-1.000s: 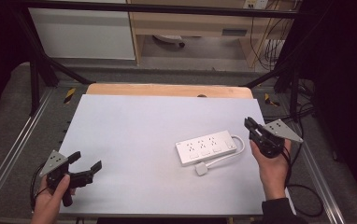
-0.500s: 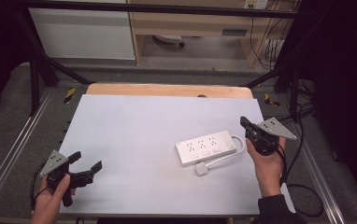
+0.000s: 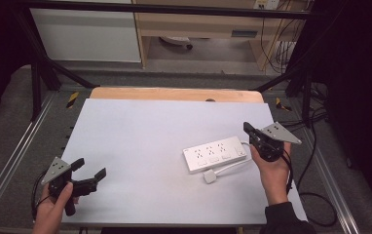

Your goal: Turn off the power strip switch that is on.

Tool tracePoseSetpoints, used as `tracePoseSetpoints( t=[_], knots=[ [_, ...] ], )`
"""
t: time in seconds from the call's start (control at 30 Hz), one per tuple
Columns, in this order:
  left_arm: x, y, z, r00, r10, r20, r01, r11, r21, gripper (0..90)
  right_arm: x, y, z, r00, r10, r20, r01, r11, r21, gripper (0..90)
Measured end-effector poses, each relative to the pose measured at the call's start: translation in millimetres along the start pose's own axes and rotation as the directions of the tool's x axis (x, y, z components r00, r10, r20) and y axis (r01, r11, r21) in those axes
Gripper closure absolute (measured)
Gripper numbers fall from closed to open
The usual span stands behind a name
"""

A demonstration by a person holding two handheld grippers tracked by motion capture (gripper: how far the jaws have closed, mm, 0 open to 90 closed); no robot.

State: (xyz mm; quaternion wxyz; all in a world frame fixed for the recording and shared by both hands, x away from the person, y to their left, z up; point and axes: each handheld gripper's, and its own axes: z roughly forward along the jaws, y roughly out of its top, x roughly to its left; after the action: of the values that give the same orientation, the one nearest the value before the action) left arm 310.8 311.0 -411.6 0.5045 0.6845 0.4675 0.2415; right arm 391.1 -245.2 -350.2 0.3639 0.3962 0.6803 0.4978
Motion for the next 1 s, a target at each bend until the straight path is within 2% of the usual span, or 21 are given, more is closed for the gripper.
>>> tracePoseSetpoints(
  t=[0.63,1.0],
  knots=[
    [0.1,0.6,-0.8,1.0000,0.005,0.007,-0.005,1.0000,0.003,5.9,11.5,-4.0,6.3,0.9991,-0.011,-0.040,0.012,1.000,0.026,90.0],
    [0.0,0.6,-0.7,0.9999,0.009,0.010,-0.009,1.0000,0.005,5.9,17.8,-10.7,12.1,0.9977,-0.008,-0.068,0.012,0.998,0.066,90.0]
  ],
)
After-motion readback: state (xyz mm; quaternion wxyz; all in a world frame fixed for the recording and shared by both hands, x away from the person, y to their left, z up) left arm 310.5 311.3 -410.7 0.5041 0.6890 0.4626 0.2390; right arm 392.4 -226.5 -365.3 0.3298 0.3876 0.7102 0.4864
